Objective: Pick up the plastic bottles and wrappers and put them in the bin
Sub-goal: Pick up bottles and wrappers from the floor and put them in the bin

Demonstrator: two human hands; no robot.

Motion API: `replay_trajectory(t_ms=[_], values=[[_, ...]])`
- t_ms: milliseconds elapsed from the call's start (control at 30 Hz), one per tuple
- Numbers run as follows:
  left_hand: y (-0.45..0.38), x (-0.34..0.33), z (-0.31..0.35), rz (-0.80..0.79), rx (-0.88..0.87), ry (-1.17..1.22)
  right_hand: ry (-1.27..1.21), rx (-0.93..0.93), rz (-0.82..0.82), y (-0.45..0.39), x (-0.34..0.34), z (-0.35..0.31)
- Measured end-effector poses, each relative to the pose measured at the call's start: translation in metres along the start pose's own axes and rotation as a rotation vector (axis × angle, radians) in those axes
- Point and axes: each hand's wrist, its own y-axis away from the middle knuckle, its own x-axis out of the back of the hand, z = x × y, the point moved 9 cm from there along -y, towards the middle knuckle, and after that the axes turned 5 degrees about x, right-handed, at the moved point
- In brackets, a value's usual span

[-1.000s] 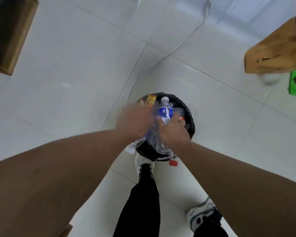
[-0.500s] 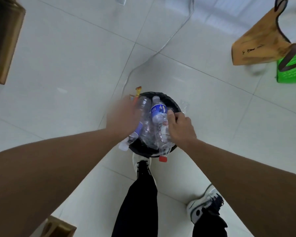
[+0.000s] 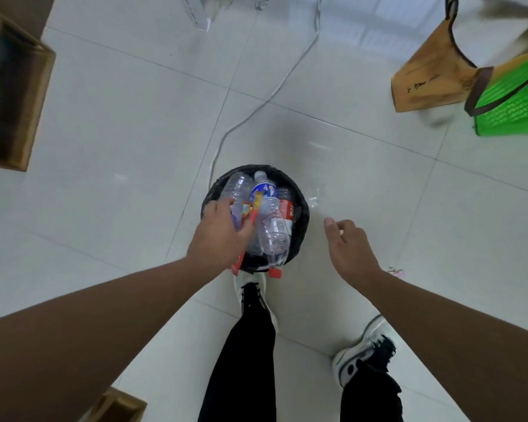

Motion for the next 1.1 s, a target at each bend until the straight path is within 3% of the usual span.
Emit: replay_trajectory(t_ms=[200,367,500,667,833,1100], values=[[0.006,-0.006,0.021,0.18,-0.021,-0.147,0.014,-0.003,0.02,0.009,0.032,0.036],[0.015,-0.003,0.034,0.164,-0.075,-0.181,0.009,-0.064,0.061,0.024,0.067,0.083],[0.025,0.008,0.046,0.24,-0.088,-0.191,-0.02,-0.102,0.091,0.039,0.09,0.12],[0.049,0.008,0.076,0.297,-0.231,-0.229,-0.073,-0.172,0.095,0.06,0.109,0.168],[0.077,-0.031,0.12,0.212,-0.419,-0.368,-0.089,-0.18,0.073,0.08,0.126,0.202],[0.101,-0.135,0.179,-0.049,-0.405,-0.398,-0.122,-0.199,0.028,0.088,0.144,0.249]])
